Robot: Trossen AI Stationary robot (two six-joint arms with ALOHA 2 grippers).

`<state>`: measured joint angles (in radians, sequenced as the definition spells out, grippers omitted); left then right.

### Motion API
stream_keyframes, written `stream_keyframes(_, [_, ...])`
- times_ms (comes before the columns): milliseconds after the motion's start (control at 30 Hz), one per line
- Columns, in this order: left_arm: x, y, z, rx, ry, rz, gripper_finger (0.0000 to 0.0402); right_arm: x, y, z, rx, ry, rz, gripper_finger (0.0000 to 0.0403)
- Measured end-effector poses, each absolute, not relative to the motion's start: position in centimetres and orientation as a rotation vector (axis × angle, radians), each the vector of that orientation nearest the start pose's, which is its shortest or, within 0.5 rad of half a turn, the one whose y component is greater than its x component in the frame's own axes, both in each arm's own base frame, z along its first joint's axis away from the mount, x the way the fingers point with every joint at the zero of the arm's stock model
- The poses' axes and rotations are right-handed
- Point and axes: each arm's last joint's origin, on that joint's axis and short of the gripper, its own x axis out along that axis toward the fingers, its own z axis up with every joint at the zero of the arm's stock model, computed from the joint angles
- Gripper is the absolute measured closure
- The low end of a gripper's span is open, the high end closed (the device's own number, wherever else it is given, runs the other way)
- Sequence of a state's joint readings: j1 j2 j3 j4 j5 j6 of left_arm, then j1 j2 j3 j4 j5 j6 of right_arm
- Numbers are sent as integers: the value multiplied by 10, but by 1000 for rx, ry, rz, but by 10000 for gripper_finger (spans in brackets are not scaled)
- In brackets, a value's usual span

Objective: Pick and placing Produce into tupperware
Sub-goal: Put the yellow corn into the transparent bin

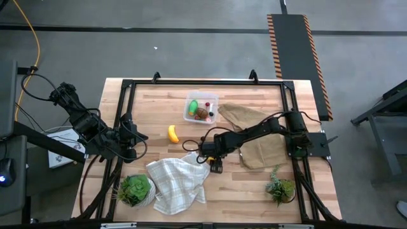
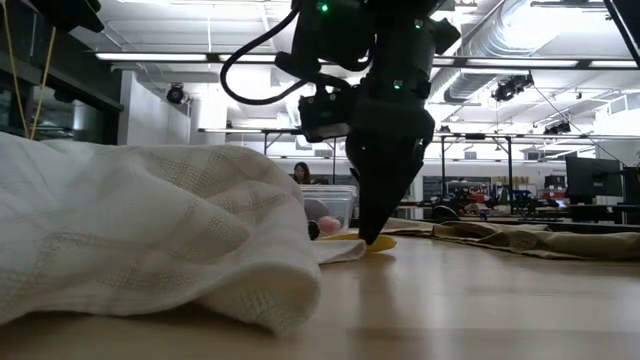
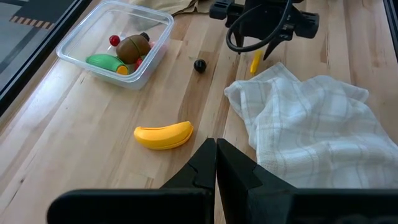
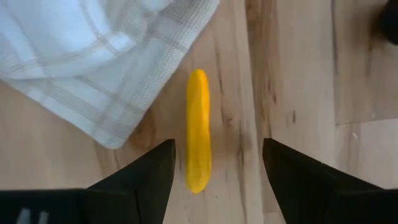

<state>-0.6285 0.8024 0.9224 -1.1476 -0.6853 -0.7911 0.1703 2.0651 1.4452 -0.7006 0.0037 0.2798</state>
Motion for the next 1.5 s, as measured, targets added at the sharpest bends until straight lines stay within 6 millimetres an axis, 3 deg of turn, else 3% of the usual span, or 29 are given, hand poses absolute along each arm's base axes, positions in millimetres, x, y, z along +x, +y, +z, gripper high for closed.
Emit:
stream_keyframes(433, [107,-55,305,-133,716,359,399,397,57,148,124,1327,-184,171])
stream_keyframes(633, [107,-55,305,-144,714,364,399,399,61,149,94,1314,-61,171])
stream_keyframes(1500, [107,-55,305,-139,704,375,399,408,60,151,104,1223,-72,171])
